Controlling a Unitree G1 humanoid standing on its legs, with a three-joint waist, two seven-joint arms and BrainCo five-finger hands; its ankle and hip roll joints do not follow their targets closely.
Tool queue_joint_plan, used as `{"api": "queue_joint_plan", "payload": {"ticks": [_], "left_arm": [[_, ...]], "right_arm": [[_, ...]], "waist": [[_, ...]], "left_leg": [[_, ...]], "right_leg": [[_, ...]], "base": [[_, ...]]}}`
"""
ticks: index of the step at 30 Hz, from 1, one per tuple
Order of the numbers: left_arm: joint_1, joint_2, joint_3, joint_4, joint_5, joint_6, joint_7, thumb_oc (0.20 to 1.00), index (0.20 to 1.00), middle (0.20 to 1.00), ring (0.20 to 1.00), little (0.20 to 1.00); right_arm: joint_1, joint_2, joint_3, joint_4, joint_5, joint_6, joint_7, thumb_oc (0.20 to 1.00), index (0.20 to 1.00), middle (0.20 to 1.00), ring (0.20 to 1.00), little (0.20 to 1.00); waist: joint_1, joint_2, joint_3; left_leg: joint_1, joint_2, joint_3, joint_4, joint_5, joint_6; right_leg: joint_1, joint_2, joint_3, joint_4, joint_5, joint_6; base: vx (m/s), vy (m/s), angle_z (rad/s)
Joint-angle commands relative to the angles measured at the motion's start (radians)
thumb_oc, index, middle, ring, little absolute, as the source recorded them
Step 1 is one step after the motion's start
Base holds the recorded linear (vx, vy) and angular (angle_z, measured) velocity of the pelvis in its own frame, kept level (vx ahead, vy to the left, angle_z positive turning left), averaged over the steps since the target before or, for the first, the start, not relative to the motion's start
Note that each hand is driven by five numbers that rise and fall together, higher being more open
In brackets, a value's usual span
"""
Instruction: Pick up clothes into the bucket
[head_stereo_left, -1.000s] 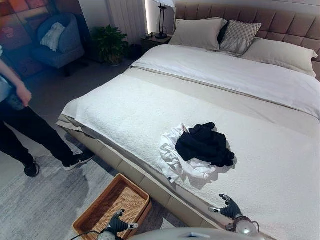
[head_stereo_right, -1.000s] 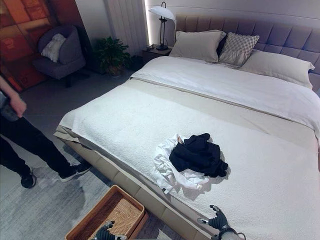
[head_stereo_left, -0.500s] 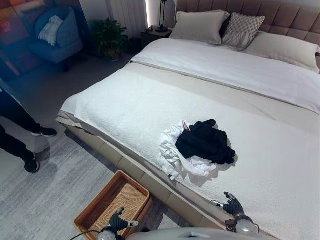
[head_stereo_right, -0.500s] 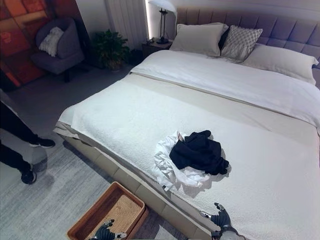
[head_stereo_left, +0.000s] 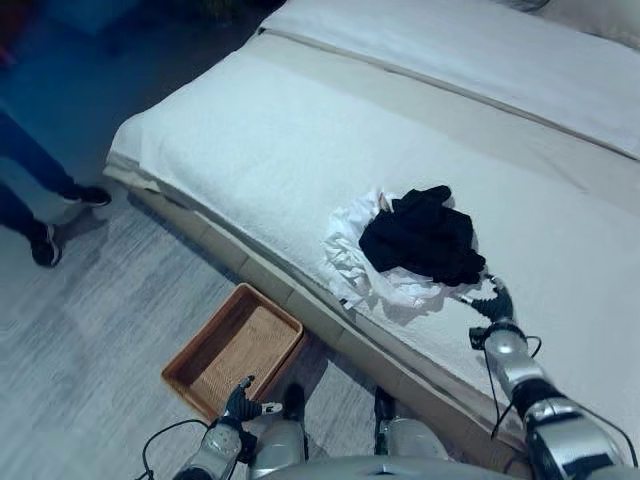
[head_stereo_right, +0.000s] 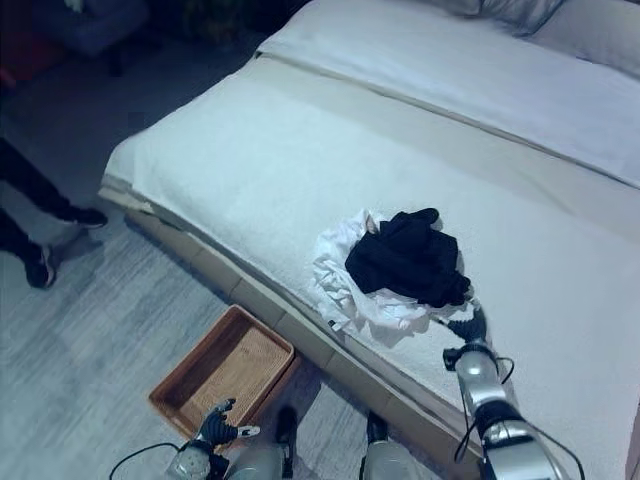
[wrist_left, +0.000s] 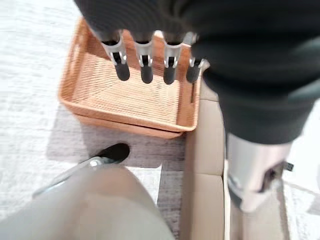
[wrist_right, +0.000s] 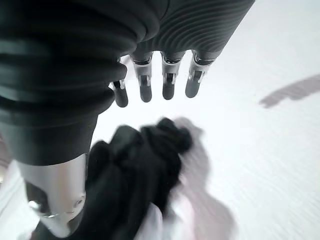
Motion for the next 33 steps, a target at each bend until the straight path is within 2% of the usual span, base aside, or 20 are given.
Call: {"api": "queue_joint_plan", "payload": {"ticks": [1, 4, 5, 7, 9, 10, 11, 14, 19, 20, 22, 23, 24, 25, 33], "left_arm": [[-0.02, -0.03, -0.041, -0.013, -0.052, -0.029, 0.037, 1.0, 1.0, 1.0, 1.0, 1.0], [-0.028, -0.042, -0.071, -0.018, -0.07, -0.032, 0.058, 1.0, 1.0, 1.0, 1.0, 1.0], [-0.034, -0.049, -0.093, -0.021, -0.082, -0.035, 0.067, 1.0, 1.0, 1.0, 1.0, 1.0], [-0.043, -0.054, -0.103, -0.021, -0.087, -0.037, 0.074, 1.0, 1.0, 1.0, 1.0, 1.0], [-0.063, -0.061, -0.129, -0.029, -0.119, -0.041, 0.09, 1.0, 1.0, 1.0, 1.0, 1.0], [-0.064, -0.062, -0.128, -0.029, -0.119, -0.042, 0.09, 1.0, 1.0, 1.0, 1.0, 1.0], [-0.082, -0.066, -0.145, -0.04, -0.143, -0.049, 0.105, 1.0, 1.0, 1.0, 1.0, 1.0], [-0.102, -0.07, -0.152, -0.047, -0.158, -0.053, 0.118, 1.0, 1.0, 1.0, 1.0, 1.0], [-0.157, -0.054, -0.183, -0.111, -0.177, -0.069, 0.148, 1.0, 1.0, 1.0, 1.0, 1.0], [-0.157, -0.054, -0.183, -0.111, -0.177, -0.069, 0.148, 1.0, 1.0, 1.0, 1.0, 1.0], [-0.174, -0.049, -0.193, -0.15, -0.201, -0.078, 0.158, 1.0, 1.0, 1.0, 1.0, 1.0], [-0.187, -0.048, -0.197, -0.16, -0.207, -0.08, 0.161, 1.0, 1.0, 1.0, 1.0, 1.0], [-0.187, -0.048, -0.197, -0.16, -0.207, -0.08, 0.161, 1.0, 1.0, 1.0, 1.0, 1.0], [-0.192, -0.047, -0.2, -0.169, -0.208, -0.082, 0.162, 1.0, 1.0, 1.0, 1.0, 1.0], [-0.199, -0.051, -0.216, -0.178, -0.197, -0.086, 0.155, 1.0, 1.0, 1.0, 1.0, 1.0]], "right_arm": [[-0.051, -0.024, 0.028, 0.007, 0.004, -0.015, -0.085, 1.0, 1.0, 1.0, 1.0, 1.0], [-0.13, -0.055, 0.044, 0.046, -0.012, -0.009, -0.144, 1.0, 1.0, 1.0, 1.0, 1.0], [-0.186, -0.085, 0.063, 0.063, -0.029, -0.004, -0.176, 1.0, 1.0, 1.0, 1.0, 1.0], [-0.224, -0.098, 0.078, 0.074, -0.035, 0.0, -0.184, 1.0, 1.0, 1.0, 1.0, 1.0], [-0.321, -0.144, 0.114, 0.095, -0.042, 0.009, -0.203, 1.0, 1.0, 1.0, 1.0, 1.0], [-0.324, -0.145, 0.115, 0.097, -0.041, 0.009, -0.203, 1.0, 1.0, 1.0, 1.0, 1.0], [-0.396, -0.168, 0.147, 0.117, -0.05, 0.02, -0.216, 1.0, 1.0, 1.0, 1.0, 1.0], [-0.451, -0.186, 0.174, 0.137, -0.057, 0.027, -0.23, 1.0, 1.0, 1.0, 1.0, 1.0], [-0.558, -0.259, 0.235, 0.184, -0.086, 0.05, -0.245, 1.0, 1.0, 1.0, 1.0, 1.0], [-0.559, -0.259, 0.235, 0.185, -0.086, 0.05, -0.245, 1.0, 1.0, 1.0, 1.0, 1.0], [-0.57, -0.295, 0.252, 0.197, -0.098, 0.054, -0.249, 1.0, 1.0, 1.0, 1.0, 1.0], [-0.572, -0.313, 0.264, 0.203, -0.112, 0.06, -0.243, 0.878, 0.878, 0.878, 0.878, 0.878], [-0.572, -0.313, 0.264, 0.203, -0.112, 0.059, -0.243, 0.589, 0.589, 0.589, 0.589, 0.589], [-0.572, -0.325, 0.27, 0.209, -0.124, 0.063, -0.238, 0.2, 0.2, 0.2, 0.2, 0.2], [-0.595, -0.332, 0.295, 0.206, -0.149, 0.07, -0.215, 0.2, 0.2, 0.2, 0.2, 0.2]], "waist": [[0.017, -0.054, 0.013], [0.026, -0.046, 0.047], [0.032, -0.039, 0.077], [0.034, -0.035, 0.093], [0.041, -0.034, 0.143], [0.041, -0.034, 0.142], [0.046, -0.035, 0.177], [0.048, -0.035, 0.203], [0.054, -0.022, 0.267], [0.054, -0.022, 0.267], [0.053, -0.013, 0.268], [0.053, -0.007, 0.268], [0.052, -0.007, 0.268], [0.053, -0.003, 0.268], [0.058, 0.002, 0.268]], "left_leg": [[-0.049, -0.046, 0.001, 0.027, -0.019, 0.028], [-0.084, -0.05, -0.007, 0.047, -0.021, 0.029], [-0.112, -0.056, -0.012, 0.081, -0.029, 0.032], [-0.135, -0.059, -0.014, 0.107, -0.036, 0.034], [-0.194, -0.071, -0.021, 0.17, -0.051, 0.041], [-0.199, -0.072, -0.021, 0.174, -0.053, 0.041], [-0.244, -0.077, -0.023, 0.215, -0.061, 0.047], [-0.3, -0.082, -0.025, 0.259, -0.067, 0.052], [-0.415, -0.108, -0.042, 0.384, -0.102, 0.063], [-0.417, -0.108, -0.043, 0.386, -0.103, 0.063], [-0.489, -0.13, -0.059, 0.469, -0.128, 0.065], [-0.519, -0.141, -0.069, 0.507, -0.14, 0.066], [-0.52, -0.141, -0.069, 0.508, -0.14, 0.066], [-0.53, -0.147, -0.075, 0.522, -0.145, 0.066], [-0.519, -0.167, -0.092, 0.547, -0.154, 0.068]], "right_leg": [[-0.079, -0.037, 0.017, 0.117, -0.038, 0.025], [-0.109, -0.041, 0.021, 0.141, -0.045, 0.023], [-0.134, -0.047, 0.028, 0.171, -0.055, 0.021], [-0.157, -0.052, 0.033, 0.193, -0.06, 0.019], [-0.22, -0.059, 0.05, 0.253, -0.068, 0.012], [-0.225, -0.059, 0.05, 0.257, -0.07, 0.012], [-0.272, -0.062, 0.059, 0.299, -0.075, 0.008], [-0.329, -0.065, 0.068, 0.351, -0.09, 0.001], [-0.444, -0.091, 0.08, 0.52, -0.155, -0.016], [-0.446, -0.092, 0.08, 0.522, -0.156, -0.016], [-0.508, -0.115, 0.077, 0.616, -0.193, -0.029], [-0.533, -0.132, 0.074, 0.664, -0.214, -0.037], [-0.534, -0.132, 0.074, 0.665, -0.215, -0.037], [-0.543, -0.14, 0.072, 0.683, -0.223, -0.038], [-0.528, -0.171, 0.06, 0.718, -0.237, -0.044]], "base": [[0.01, 0.026, 0.09], [0.0, 0.046, 0.06], [-0.02, 0.039, 0.03], [-0.05, 0.047, 0.0], [-0.08, 0.046, -0.01], [-0.1, 0.034, -0.02], [-0.09, 0.019, -0.02], [-0.06, 0.007, -0.02], [-0.05, -0.01, 0.16], [-0.02, -0.036, 0.26], [-0.02, -0.049, 0.31], [-0.01, -0.037, 0.3], [0.0, -0.043, 0.48], [0.0, -0.035, 0.41], [-0.01, -0.012, 0.15]]}}
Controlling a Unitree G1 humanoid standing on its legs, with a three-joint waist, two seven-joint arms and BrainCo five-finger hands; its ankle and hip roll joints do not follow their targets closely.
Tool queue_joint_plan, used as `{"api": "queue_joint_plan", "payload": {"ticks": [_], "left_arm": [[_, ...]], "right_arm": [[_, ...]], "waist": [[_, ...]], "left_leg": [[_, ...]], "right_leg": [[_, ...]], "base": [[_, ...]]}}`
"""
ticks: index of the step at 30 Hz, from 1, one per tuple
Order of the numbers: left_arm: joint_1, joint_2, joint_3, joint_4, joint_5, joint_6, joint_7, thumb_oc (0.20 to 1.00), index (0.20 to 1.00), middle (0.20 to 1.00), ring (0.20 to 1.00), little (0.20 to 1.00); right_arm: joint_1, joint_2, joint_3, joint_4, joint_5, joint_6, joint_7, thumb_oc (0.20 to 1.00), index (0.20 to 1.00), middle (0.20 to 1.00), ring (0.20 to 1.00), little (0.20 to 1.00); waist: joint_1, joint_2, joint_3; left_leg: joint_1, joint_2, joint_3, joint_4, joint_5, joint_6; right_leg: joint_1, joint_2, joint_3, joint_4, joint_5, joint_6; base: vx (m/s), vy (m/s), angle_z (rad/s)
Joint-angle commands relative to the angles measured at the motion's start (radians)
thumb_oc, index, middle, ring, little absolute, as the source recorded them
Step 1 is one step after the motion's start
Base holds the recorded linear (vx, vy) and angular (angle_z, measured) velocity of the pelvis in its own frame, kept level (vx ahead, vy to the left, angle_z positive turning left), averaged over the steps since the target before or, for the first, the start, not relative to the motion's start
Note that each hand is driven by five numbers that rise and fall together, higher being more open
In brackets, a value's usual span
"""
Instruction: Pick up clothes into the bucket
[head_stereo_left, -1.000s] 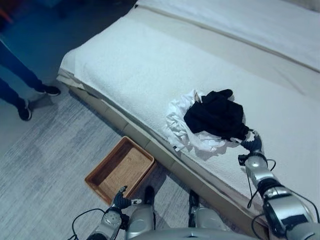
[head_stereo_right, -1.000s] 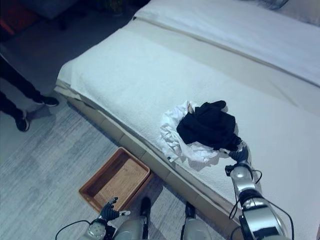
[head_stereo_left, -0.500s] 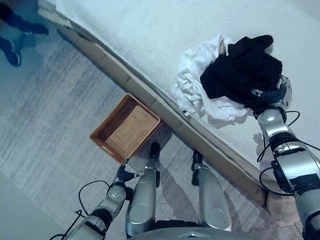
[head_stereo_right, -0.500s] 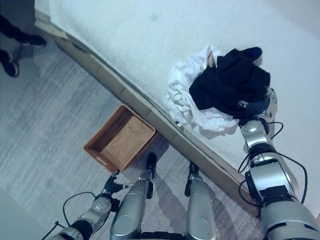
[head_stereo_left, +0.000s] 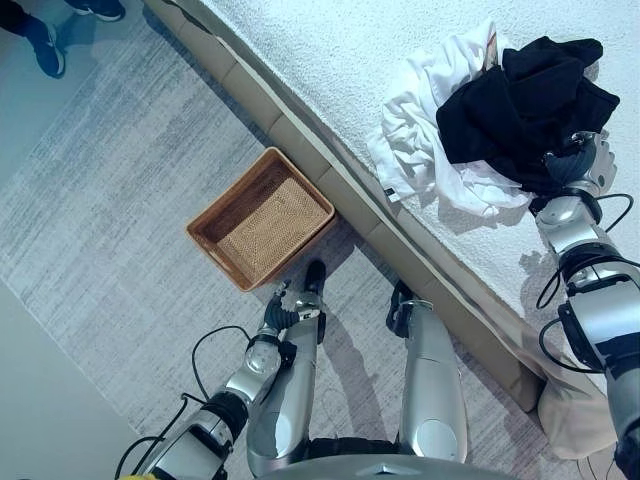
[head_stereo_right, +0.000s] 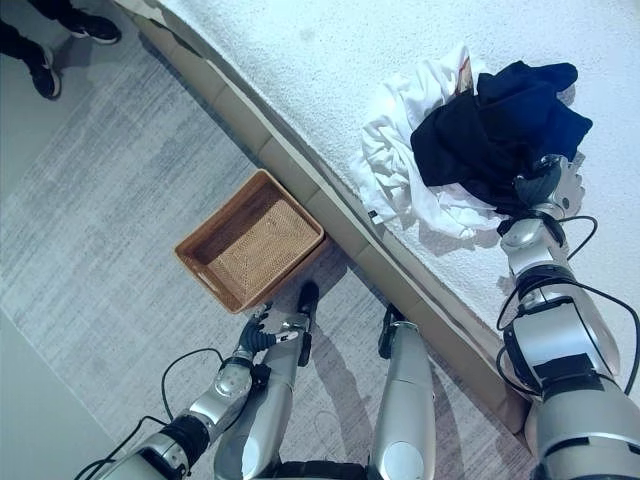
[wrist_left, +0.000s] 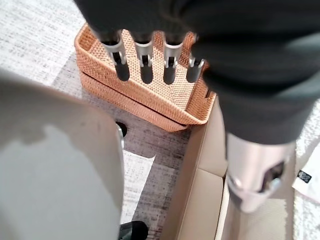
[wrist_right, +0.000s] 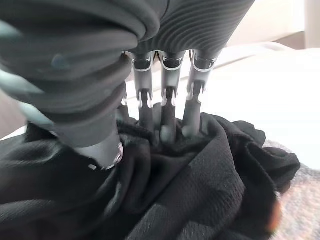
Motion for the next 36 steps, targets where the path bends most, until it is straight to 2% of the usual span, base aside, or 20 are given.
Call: {"api": "queue_joint_plan", "payload": {"ticks": [1, 10, 19, 24, 25, 27, 31, 36], "left_arm": [[0.063, -0.028, -0.016, 0.012, 0.002, -0.007, 0.007, 1.0, 1.0, 1.0, 1.0, 1.0], [0.067, 0.002, 0.0, 0.039, 0.035, -0.008, -0.017, 1.0, 1.0, 1.0, 1.0, 1.0], [0.099, 0.051, 0.064, 0.046, 0.028, -0.022, -0.038, 1.0, 1.0, 1.0, 1.0, 1.0], [0.115, 0.069, 0.108, 0.068, 0.025, -0.023, -0.047, 1.0, 1.0, 1.0, 1.0, 1.0], [0.116, 0.069, 0.108, 0.069, 0.025, -0.023, -0.047, 1.0, 1.0, 1.0, 1.0, 1.0], [0.118, 0.064, 0.113, 0.089, 0.027, -0.019, -0.054, 1.0, 1.0, 1.0, 1.0, 1.0], [0.12, 0.055, 0.109, 0.105, 0.029, -0.015, -0.056, 1.0, 1.0, 1.0, 1.0, 1.0], [0.14, 0.047, 0.098, 0.079, 0.034, -0.014, -0.07, 1.0, 1.0, 1.0, 1.0, 1.0]], "right_arm": [[-0.021, -0.087, 0.022, -0.019, -0.024, 0.002, -0.009, 0.2, 0.2, 0.2, 0.2, 0.2], [-0.146, -0.164, 0.058, -0.069, 0.0, -0.012, 0.003, 0.2, 0.2, 0.2, 0.2, 0.2], [-0.248, -0.267, 0.097, -0.125, 0.023, -0.031, 0.014, 0.2, 0.2, 0.2, 0.2, 0.2], [-0.269, -0.285, 0.109, -0.177, 0.033, -0.043, 0.033, 0.2, 0.2, 0.2, 0.2, 0.2], [-0.269, -0.285, 0.109, -0.177, 0.033, -0.043, 0.033, 0.269, 0.269, 0.269, 0.269, 0.269], [-0.263, -0.283, 0.108, -0.161, 0.034, -0.046, 0.049, 0.2, 0.2, 0.2, 0.2, 0.2], [-0.257, -0.274, 0.098, -0.136, 0.038, -0.043, 0.051, 0.2, 0.2, 0.2, 0.2, 0.2], [-0.239, -0.26, 0.087, -0.134, 0.037, -0.045, 0.064, 0.2, 0.2, 0.2, 0.2, 0.2]], "waist": [[0.011, -0.006, -0.009], [0.01, -0.036, -0.013], [-0.001, -0.097, -0.114], [-0.011, -0.133, -0.182], [-0.01, -0.133, -0.182], [-0.013, -0.137, -0.206], [-0.019, -0.138, -0.224], [-0.022, -0.139, -0.248]], "left_leg": [[0.009, -0.022, 0.021, 0.129, -0.109, 0.026], [0.133, -0.003, 0.024, 0.015, -0.069, 0.011], [0.257, 0.033, 0.057, -0.138, -0.026, 0.0], [0.326, 0.057, 0.088, -0.253, 0.012, -0.007], [0.329, 0.057, 0.089, -0.256, 0.014, -0.007], [0.353, 0.066, 0.095, -0.308, 0.033, -0.009], [0.376, 0.072, 0.1, -0.346, 0.047, -0.011], [0.408, 0.068, 0.119, -0.322, 0.023, -0.008]], "right_leg": [[0.096, -0.003, 0.054, -0.031, 0.016, 0.018], [0.211, -0.004, 0.04, -0.163, 0.087, 0.041], [0.339, 0.037, 0.036, -0.374, 0.181, 0.076], [0.407, 0.074, 0.042, -0.5, 0.23, 0.093], [0.409, 0.074, 0.042, -0.503, 0.231, 0.093], [0.43, 0.082, 0.03, -0.54, 0.242, 0.097], [0.446, 0.088, 0.024, -0.566, 0.254, 0.1], [0.477, 0.089, 0.038, -0.571, 0.254, 0.106]], "base": [[-0.03, 0.007, 0.06], [-0.04, 0.031, 0.0], [0.03, 0.027, -0.14], [0.05, 0.012, -0.24], [0.04, 0.005, -0.2], [0.04, 0.005, -0.07], [0.04, 0.007, -0.04], [0.05, 0.012, -0.03]]}}
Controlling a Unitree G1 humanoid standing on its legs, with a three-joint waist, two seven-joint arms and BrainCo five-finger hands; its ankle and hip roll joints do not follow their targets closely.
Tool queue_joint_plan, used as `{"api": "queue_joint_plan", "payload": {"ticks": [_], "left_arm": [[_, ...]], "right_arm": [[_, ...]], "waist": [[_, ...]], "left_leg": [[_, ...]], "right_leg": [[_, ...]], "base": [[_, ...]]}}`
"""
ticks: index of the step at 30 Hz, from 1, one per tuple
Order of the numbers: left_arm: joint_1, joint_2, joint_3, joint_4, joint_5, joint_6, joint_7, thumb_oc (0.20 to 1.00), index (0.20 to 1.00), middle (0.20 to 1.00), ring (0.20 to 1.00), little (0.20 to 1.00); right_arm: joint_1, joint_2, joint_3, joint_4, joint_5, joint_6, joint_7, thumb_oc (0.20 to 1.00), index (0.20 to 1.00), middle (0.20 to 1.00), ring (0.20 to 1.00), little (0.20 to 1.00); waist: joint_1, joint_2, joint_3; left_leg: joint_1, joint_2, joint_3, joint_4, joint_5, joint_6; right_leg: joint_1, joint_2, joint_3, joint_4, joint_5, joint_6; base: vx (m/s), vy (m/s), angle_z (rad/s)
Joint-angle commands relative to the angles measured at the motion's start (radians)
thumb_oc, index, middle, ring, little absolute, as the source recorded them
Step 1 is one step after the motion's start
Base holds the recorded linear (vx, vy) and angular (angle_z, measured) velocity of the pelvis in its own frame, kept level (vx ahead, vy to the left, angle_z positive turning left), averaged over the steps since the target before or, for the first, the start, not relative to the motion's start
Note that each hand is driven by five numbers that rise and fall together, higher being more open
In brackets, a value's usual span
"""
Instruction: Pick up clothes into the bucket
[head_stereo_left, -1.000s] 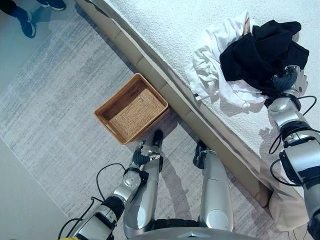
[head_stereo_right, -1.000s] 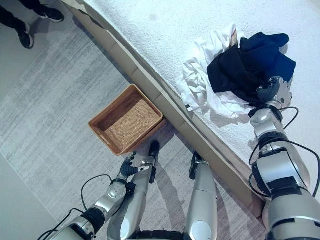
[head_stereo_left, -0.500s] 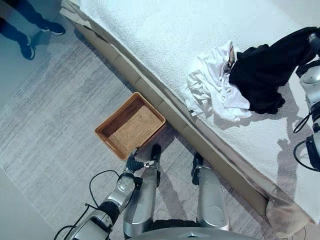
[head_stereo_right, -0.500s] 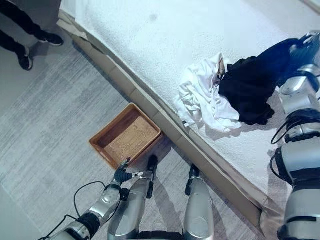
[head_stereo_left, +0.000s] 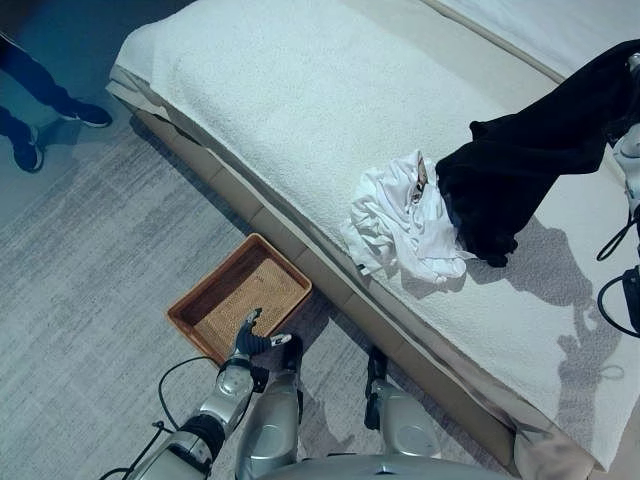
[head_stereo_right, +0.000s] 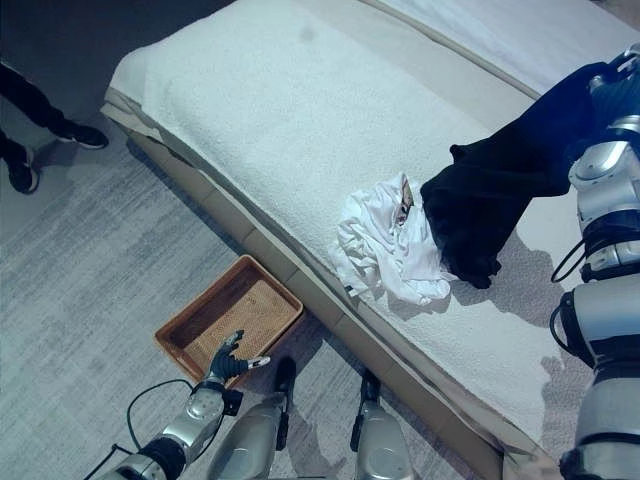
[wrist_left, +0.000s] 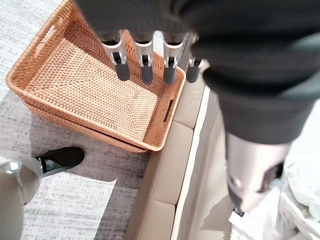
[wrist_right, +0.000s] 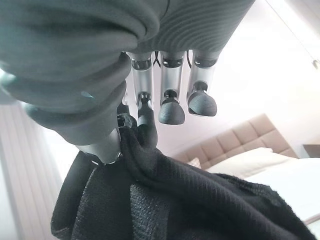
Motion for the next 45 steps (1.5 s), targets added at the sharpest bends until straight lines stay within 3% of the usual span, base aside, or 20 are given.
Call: {"api": "queue_joint_plan", "payload": {"ticks": [1, 5, 9, 16, 20, 27, 36, 43, 45], "left_arm": [[0.04, -0.013, 0.004, -0.03, 0.021, -0.02, -0.021, 1.0, 1.0, 1.0, 1.0, 1.0], [0.032, 0.025, -0.02, -0.167, -0.006, -0.032, -0.066, 1.0, 1.0, 1.0, 1.0, 1.0], [-0.046, 0.156, -0.056, -0.478, -0.045, -0.046, -0.135, 1.0, 1.0, 1.0, 1.0, 1.0], [-0.283, 0.233, -0.079, -0.629, -0.087, -0.037, -0.141, 1.0, 1.0, 1.0, 1.0, 1.0], [-0.469, 0.206, -0.112, -0.597, -0.027, -0.025, -0.093, 1.0, 1.0, 1.0, 1.0, 1.0], [-0.627, 0.168, -0.161, -0.492, 0.04, 0.015, -0.07, 1.0, 1.0, 1.0, 1.0, 1.0], [-0.677, 0.103, -0.179, -0.371, 0.123, 0.055, -0.053, 1.0, 1.0, 1.0, 1.0, 1.0], [-0.682, 0.036, -0.206, -0.314, 0.105, 0.071, -0.092, 1.0, 1.0, 1.0, 1.0, 1.0], [-0.7, 0.045, -0.262, -0.354, 0.006, 0.064, -0.182, 1.0, 1.0, 1.0, 1.0, 1.0]], "right_arm": [[-0.034, -0.036, 0.037, -0.028, 0.021, -0.04, -0.011, 0.2, 0.2, 0.2, 0.2, 0.2], [-0.034, -0.043, 0.051, -0.067, 0.023, -0.041, 0.016, 0.2, 0.2, 0.2, 0.2, 0.2], [-0.037, -0.06, 0.092, -0.128, 0.025, -0.033, 0.075, 0.2, 0.2, 0.2, 0.2, 0.2], [0.016, -0.085, 0.138, -0.334, 0.07, -0.055, 0.167, 0.2, 0.2, 0.2, 0.2, 0.2], [0.14, -0.135, 0.119, -0.598, 0.142, -0.099, 0.251, 0.2, 0.2, 0.2, 0.2, 0.2], [0.268, -0.202, 0.082, -0.853, 0.279, -0.124, 0.373, 0.2, 0.2, 0.2, 0.2, 0.2], [0.337, -0.217, 0.032, -1.065, 0.405, -0.154, 0.456, 0.2, 0.2, 0.2, 0.2, 0.2], [0.391, -0.204, -0.017, -1.226, 0.492, -0.184, 0.498, 0.2, 0.2, 0.2, 0.2, 0.2], [0.388, -0.195, -0.019, -1.262, 0.522, -0.183, 0.514, 0.2, 0.2, 0.2, 0.2, 0.2]], "waist": [[-0.012, -0.027, -0.067], [-0.019, -0.025, -0.083], [-0.038, -0.021, -0.116], [-0.069, -0.03, -0.158], [-0.096, -0.037, -0.187], [-0.118, -0.038, -0.214], [-0.13, -0.038, -0.231], [-0.136, -0.035, -0.238], [-0.139, -0.028, -0.239]], "left_leg": [[-0.02, 0.006, 0.021, 0.043, -0.054, -0.023], [0.0, 0.008, 0.027, 0.048, -0.065, -0.023], [0.039, 0.013, 0.036, 0.044, -0.078, -0.024], [0.078, 0.027, 0.047, 0.025, -0.082, -0.027], [0.103, 0.033, 0.058, 0.015, -0.085, -0.029], [0.141, 0.045, 0.074, -0.004, -0.087, -0.032], [0.166, 0.049, 0.087, -0.024, -0.084, -0.033], [0.18, 0.045, 0.084, -0.028, -0.088, -0.028], [0.181, 0.041, 0.084, -0.026, -0.089, -0.027]], "right_leg": [[-0.034, 0.003, 0.023, 0.076, -0.021, 0.028], [-0.017, 0.006, 0.029, 0.083, -0.031, 0.028], [0.013, 0.01, 0.035, 0.082, -0.041, 0.03], [0.042, 0.018, 0.039, 0.064, -0.045, 0.029], [0.064, 0.024, 0.043, 0.055, -0.049, 0.031], [0.098, 0.027, 0.047, 0.034, -0.049, 0.033], [0.123, 0.026, 0.048, 0.015, -0.043, 0.035], [0.138, 0.021, 0.044, 0.011, -0.043, 0.036], [0.141, 0.019, 0.044, 0.009, -0.043, 0.038]], "base": [[0.05, 0.003, -0.07], [0.06, 0.0, -0.07], [0.06, -0.004, -0.06], [0.04, -0.023, -0.08], [0.06, -0.036, -0.09], [0.03, -0.011, -0.1], [0.01, -0.003, -0.06], [0.0, 0.0, 0.0], [0.0, 0.0, 0.0]]}}
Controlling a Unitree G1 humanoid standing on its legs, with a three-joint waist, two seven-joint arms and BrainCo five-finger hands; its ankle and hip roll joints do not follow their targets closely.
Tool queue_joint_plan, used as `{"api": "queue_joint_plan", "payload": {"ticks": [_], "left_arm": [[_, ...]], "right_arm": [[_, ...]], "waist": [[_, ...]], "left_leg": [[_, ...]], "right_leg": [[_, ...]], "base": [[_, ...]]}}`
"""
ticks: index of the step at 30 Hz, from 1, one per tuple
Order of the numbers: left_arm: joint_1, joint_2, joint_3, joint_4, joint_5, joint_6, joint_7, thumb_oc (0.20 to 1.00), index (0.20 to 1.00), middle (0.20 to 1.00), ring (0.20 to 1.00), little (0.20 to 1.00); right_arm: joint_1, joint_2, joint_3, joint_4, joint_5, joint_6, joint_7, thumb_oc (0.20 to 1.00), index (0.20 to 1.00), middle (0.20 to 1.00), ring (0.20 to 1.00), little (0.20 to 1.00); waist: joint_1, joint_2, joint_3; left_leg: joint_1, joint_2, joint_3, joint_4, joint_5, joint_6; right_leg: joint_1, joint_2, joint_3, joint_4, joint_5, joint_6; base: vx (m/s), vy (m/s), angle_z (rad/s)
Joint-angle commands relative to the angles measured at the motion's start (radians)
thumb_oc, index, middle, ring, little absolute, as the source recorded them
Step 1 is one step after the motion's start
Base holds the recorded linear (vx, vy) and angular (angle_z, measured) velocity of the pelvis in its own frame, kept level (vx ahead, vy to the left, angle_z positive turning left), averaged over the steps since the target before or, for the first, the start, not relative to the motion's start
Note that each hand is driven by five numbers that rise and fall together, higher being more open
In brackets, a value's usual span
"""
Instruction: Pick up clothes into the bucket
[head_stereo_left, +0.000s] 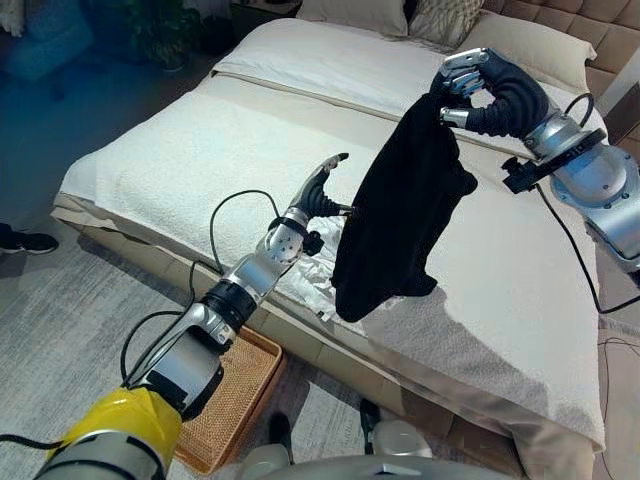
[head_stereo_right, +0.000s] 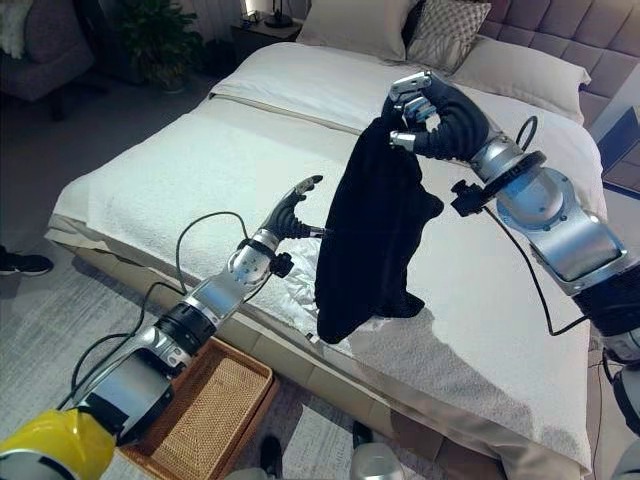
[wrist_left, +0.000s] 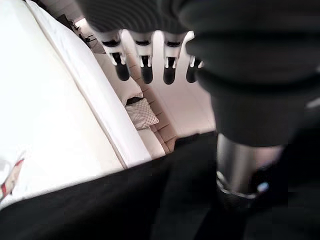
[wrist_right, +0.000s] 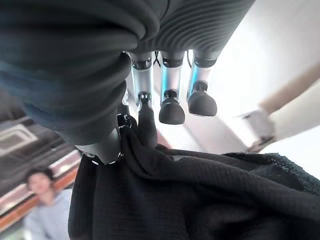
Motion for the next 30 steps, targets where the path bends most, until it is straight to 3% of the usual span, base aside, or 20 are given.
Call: {"api": "queue_joint_plan", "payload": {"ticks": [1, 2, 6, 7, 8, 11, 18, 19, 20, 21, 22, 23, 30], "left_arm": [[-0.084, -0.005, -0.065, 0.03, -0.078, -0.041, -0.085, 1.0, 1.0, 1.0, 1.0, 1.0], [-0.103, 0.008, -0.109, -0.021, -0.183, -0.046, -0.138, 1.0, 1.0, 1.0, 1.0, 1.0], [-0.114, 0.004, -0.157, -0.071, -0.36, -0.043, -0.212, 1.0, 1.0, 1.0, 1.0, 1.0], [-0.115, 0.005, -0.202, -0.107, -0.478, -0.026, -0.265, 1.0, 1.0, 1.0, 1.0, 1.0], [-0.115, 0.006, -0.202, -0.107, -0.479, -0.026, -0.266, 1.0, 1.0, 1.0, 1.0, 1.0], [-0.147, 0.04, -0.297, -0.167, -0.677, 0.029, -0.375, 1.0, 1.0, 1.0, 1.0, 1.0], [-0.15, 0.102, -0.384, -0.227, -0.859, 0.118, -0.501, 1.0, 1.0, 1.0, 1.0, 1.0], [-0.138, 0.105, -0.39, -0.23, -0.889, 0.137, -0.522, 0.928, 0.928, 0.928, 0.928, 0.928], [-0.134, 0.105, -0.391, -0.229, -0.895, 0.141, -0.527, 0.589, 0.589, 0.589, 0.589, 0.589], [-0.126, 0.105, -0.389, -0.226, -0.903, 0.14, -0.527, 0.539, 0.539, 0.539, 0.539, 0.539], [-0.126, 0.105, -0.389, -0.226, -0.903, 0.14, -0.527, 0.401, 0.401, 0.401, 0.401, 0.401], [-0.115, 0.103, -0.383, -0.226, -0.908, 0.139, -0.528, 0.2, 0.2, 0.2, 0.2, 0.2], [-0.023, 0.071, -0.304, -0.209, -0.953, 0.136, -0.512, 0.2, 0.2, 0.2, 0.2, 0.2]], "right_arm": [[0.005, 0.014, -0.091, -0.051, 0.093, -0.065, -0.006, 0.2, 0.2, 0.2, 0.2, 0.2], [0.011, 0.015, -0.091, -0.07, 0.101, -0.059, 0.001, 0.2, 0.2, 0.2, 0.2, 0.2], [0.016, 0.023, -0.087, -0.097, 0.103, -0.053, 0.011, 0.2, 0.2, 0.2, 0.2, 0.2], [0.012, 0.024, -0.075, -0.108, 0.116, -0.055, 0.019, 0.2, 0.2, 0.2, 0.2, 0.2], [0.012, 0.024, -0.075, -0.107, 0.116, -0.056, 0.019, 0.2, 0.2, 0.2, 0.2, 0.2], [0.006, 0.031, -0.054, -0.116, 0.132, -0.061, 0.022, 0.2, 0.2, 0.2, 0.2, 0.2], [-0.007, 0.055, -0.025, -0.1, 0.129, -0.057, 0.031, 0.2, 0.2, 0.2, 0.2, 0.2], [-0.01, 0.065, -0.018, -0.094, 0.118, -0.057, 0.031, 0.2, 0.2, 0.2, 0.2, 0.2], [-0.011, 0.07, -0.016, -0.09, 0.111, -0.056, 0.033, 0.2, 0.2, 0.2, 0.2, 0.2], [-0.01, 0.075, -0.015, -0.087, 0.108, -0.055, 0.033, 0.2, 0.2, 0.2, 0.2, 0.2], [-0.01, 0.075, -0.014, -0.087, 0.108, -0.056, 0.033, 0.2, 0.2, 0.2, 0.2, 0.2], [-0.008, 0.08, -0.016, -0.081, 0.103, -0.056, 0.031, 0.2, 0.2, 0.2, 0.2, 0.2], [0.02, 0.107, -0.047, -0.067, 0.057, -0.053, 0.014, 0.2, 0.2, 0.2, 0.2, 0.2]], "waist": [[0.019, -0.032, -0.082], [0.02, -0.027, -0.085], [0.019, -0.024, -0.088], [0.017, -0.023, -0.091], [0.017, -0.023, -0.091], [0.011, -0.018, -0.098], [0.005, -0.015, -0.101], [0.006, -0.016, -0.102], [0.006, -0.015, -0.103], [0.006, -0.016, -0.103], [0.006, -0.016, -0.104], [0.006, -0.016, -0.104], [0.012, -0.022, -0.101]], "left_leg": [[-0.035, -0.004, 0.003, 0.066, -0.08, -0.014], [-0.033, -0.006, 0.003, 0.068, -0.081, -0.013], [-0.034, -0.008, 0.001, 0.071, -0.082, -0.013], [-0.035, -0.008, -0.001, 0.073, -0.081, -0.015], [-0.035, -0.008, -0.001, 0.073, -0.082, -0.015], [-0.033, -0.007, -0.002, 0.074, -0.081, -0.017], [-0.028, -0.005, -0.002, 0.08, -0.086, -0.019], [-0.025, -0.003, -0.002, 0.08, -0.087, -0.019], [-0.024, -0.003, -0.003, 0.079, -0.087, -0.019], [-0.023, -0.003, -0.003, 0.079, -0.087, -0.019], [-0.023, -0.003, -0.003, 0.079, -0.087, -0.019], [-0.023, -0.003, -0.003, 0.079, -0.087, -0.02], [-0.02, -0.002, -0.006, 0.075, -0.087, -0.017]], "right_leg": [[-0.023, -0.027, -0.024, 0.087, -0.057, 0.039], [-0.021, -0.028, -0.026, 0.086, -0.056, 0.04], [-0.019, -0.029, -0.027, 0.087, -0.057, 0.04], [-0.017, -0.029, -0.028, 0.086, -0.058, 0.04], [-0.016, -0.029, -0.028, 0.086, -0.058, 0.04], [-0.012, -0.028, -0.031, 0.084, -0.058, 0.04], [-0.005, -0.027, -0.029, 0.081, -0.059, 0.039], [-0.004, -0.026, -0.028, 0.082, -0.06, 0.039], [-0.003, -0.025, -0.028, 0.082, -0.062, 0.038], [-0.003, -0.024, -0.028, 0.083, -0.062, 0.038], [-0.003, -0.024, -0.028, 0.082, -0.062, 0.038], [-0.002, -0.024, -0.028, 0.083, -0.062, 0.037], [-0.001, -0.022, -0.03, 0.087, -0.067, 0.035]], "base": [[0.0, 0.0, 0.0], [0.0, 0.0, 0.0], [0.0, 0.0, 0.0], [0.0, 0.0, 0.0], [0.0, 0.0, 0.0], [0.0, 0.0, 0.0], [0.0, 0.0, 0.0], [0.0, 0.0, 0.0], [0.0, 0.0, 0.0], [0.0, 0.0, 0.0], [0.0, 0.0, 0.0], [0.0, 0.0, 0.0], [0.0, 0.0, 0.0]]}}
